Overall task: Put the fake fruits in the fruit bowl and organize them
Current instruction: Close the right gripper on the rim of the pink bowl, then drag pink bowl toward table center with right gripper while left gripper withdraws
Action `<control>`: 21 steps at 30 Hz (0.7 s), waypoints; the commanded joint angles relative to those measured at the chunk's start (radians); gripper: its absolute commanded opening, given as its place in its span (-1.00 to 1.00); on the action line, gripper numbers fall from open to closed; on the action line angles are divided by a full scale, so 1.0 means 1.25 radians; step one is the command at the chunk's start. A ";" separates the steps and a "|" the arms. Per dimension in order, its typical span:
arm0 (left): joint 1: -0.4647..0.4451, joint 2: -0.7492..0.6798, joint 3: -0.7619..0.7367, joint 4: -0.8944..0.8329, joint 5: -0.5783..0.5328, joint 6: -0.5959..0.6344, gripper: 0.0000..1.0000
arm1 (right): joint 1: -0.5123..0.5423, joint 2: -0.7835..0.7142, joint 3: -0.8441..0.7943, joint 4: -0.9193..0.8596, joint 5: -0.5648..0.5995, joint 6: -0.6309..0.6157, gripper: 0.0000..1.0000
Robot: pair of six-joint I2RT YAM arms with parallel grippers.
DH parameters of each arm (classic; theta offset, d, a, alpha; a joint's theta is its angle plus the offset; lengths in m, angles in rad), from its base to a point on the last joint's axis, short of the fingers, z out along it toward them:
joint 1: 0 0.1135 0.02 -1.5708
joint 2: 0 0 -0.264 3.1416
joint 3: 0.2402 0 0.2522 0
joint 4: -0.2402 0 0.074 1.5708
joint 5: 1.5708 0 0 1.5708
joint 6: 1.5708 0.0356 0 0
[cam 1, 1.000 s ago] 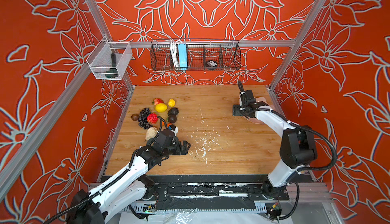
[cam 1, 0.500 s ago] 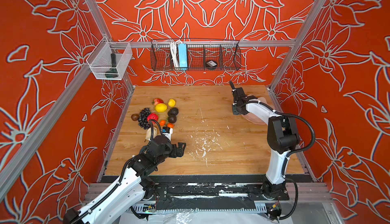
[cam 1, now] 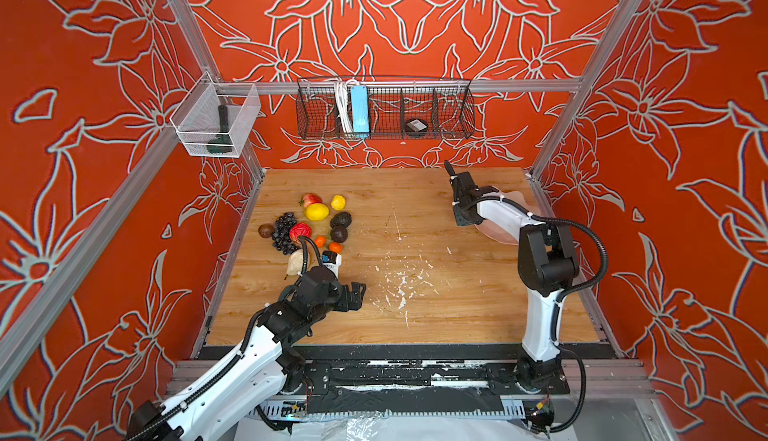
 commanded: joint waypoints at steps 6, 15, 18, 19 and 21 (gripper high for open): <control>-0.003 -0.014 0.006 0.007 -0.018 -0.006 0.97 | 0.024 0.047 0.060 -0.042 0.059 -0.031 -0.90; -0.003 -0.016 -0.001 0.012 -0.038 -0.011 0.97 | 0.065 0.019 0.037 -0.043 0.092 -0.044 -0.99; -0.003 -0.027 -0.001 0.005 -0.051 -0.016 0.97 | 0.093 -0.023 0.002 -0.026 0.079 -0.044 -0.99; -0.003 -0.032 -0.001 0.001 -0.057 -0.016 0.97 | 0.106 -0.035 -0.010 -0.022 0.076 -0.046 -0.99; -0.003 -0.048 -0.002 -0.010 -0.077 -0.023 0.97 | 0.141 -0.063 -0.038 -0.017 0.060 -0.044 -1.00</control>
